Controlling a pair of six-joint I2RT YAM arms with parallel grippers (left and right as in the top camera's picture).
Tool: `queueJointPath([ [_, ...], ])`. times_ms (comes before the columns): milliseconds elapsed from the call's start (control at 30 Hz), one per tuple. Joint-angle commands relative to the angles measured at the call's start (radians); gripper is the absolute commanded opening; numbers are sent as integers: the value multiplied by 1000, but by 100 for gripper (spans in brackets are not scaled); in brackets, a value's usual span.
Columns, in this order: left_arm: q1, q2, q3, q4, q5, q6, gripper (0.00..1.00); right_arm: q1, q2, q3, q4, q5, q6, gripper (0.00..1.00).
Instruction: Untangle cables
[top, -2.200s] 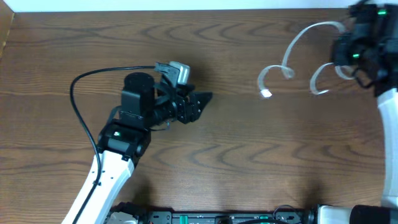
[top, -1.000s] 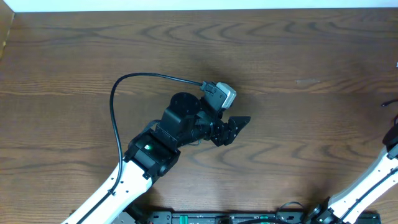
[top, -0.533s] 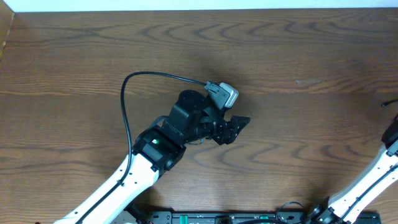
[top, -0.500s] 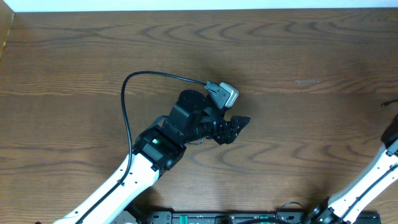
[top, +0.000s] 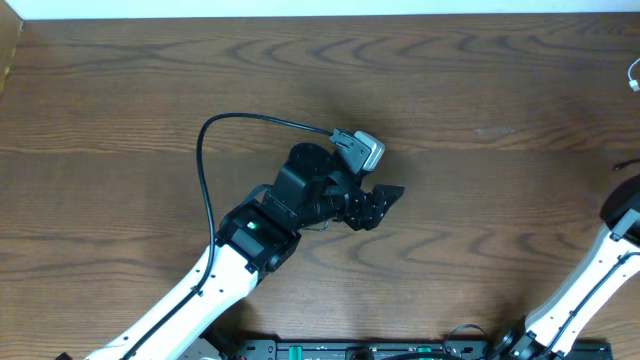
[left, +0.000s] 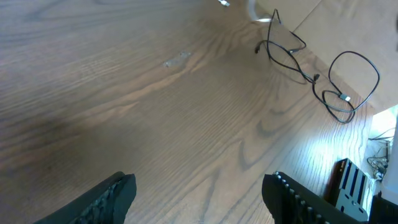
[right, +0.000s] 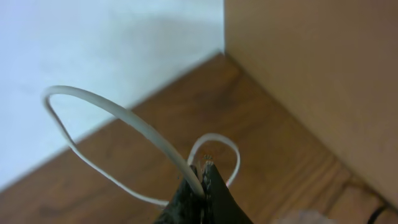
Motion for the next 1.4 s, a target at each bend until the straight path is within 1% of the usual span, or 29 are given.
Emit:
queueJointPath([
  [0, -2, 5, 1, 2, -2, -18, 71, -2, 72, 8, -17, 47, 6, 1],
  [200, -3, 5, 1, -2, -2, -36, 71, -2, 138, 8, -45, 42, 14, 1],
  [467, -3, 5, 1, -16, -2, -36, 71, -3, 150, 10, -52, 63, 35, 1],
  [500, -3, 5, 1, -17, -2, -36, 71, -4, 150, 10, -53, 66, 35, 3],
  [533, -3, 5, 1, -17, -2, -36, 71, -4, 150, 10, -55, 79, 45, 15],
  [567, -3, 5, 1, -17, -2, -36, 71, -5, 150, 9, -57, 99, 60, 44],
  [600, -3, 5, 1, -17, -2, -36, 71, -5, 150, 9, -58, 120, 69, 58],
  [633, -3, 5, 1, -17, -2, -36, 71, -5, 150, 10, -58, 140, 84, 89],
  [667, -2, 5, 1, -17, -2, -36, 71, -6, 150, 11, -59, 154, 98, 99],
  [767, -2, 5, 1, -16, -2, -36, 71, -11, 148, 26, -68, 159, 128, 99],
  [933, -2, 6, 1, -17, -3, -35, 72, -11, 142, 121, -161, 160, 148, 99],
  [967, -2, 6, 1, -16, -3, -35, 76, -11, 140, 157, -195, 161, 148, 99],
  [1033, -2, 9, 1, -16, -3, -35, 79, -9, 133, 223, -261, 163, 149, 99],
  [1100, -2, 9, 1, -17, -6, -35, 80, -7, 121, 296, -350, 208, 193, 99],
  [1233, -1, 9, 1, -17, -14, -27, 80, 2, 94, 423, -555, 368, 325, 99],
  [1367, 1, 4, 1, -14, -14, -3, 80, 6, 64, 468, -826, 565, 503, 99],
])
